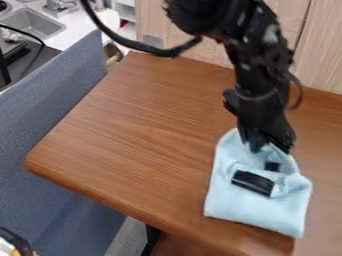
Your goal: Move the cloth from bottom right to mid
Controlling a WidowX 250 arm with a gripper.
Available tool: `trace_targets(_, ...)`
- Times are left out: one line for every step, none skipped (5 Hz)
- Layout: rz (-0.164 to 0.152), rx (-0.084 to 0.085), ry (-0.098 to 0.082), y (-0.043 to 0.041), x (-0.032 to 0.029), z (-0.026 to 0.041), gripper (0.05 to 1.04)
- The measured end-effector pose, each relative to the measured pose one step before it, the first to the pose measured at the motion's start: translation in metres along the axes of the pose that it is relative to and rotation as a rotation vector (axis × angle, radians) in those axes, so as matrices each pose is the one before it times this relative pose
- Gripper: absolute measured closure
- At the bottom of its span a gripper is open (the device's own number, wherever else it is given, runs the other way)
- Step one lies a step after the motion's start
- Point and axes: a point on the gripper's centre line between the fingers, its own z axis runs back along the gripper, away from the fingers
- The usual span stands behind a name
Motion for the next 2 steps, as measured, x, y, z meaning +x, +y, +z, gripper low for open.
trace_targets(0.0597, 0.0234, -0.0340, 0.02622, 0.01178, 0.00794, 1.016)
trace_targets(0.0574, 0.0125, 0.0237, 0.01828, 0.00829, -0.00749, 1.017)
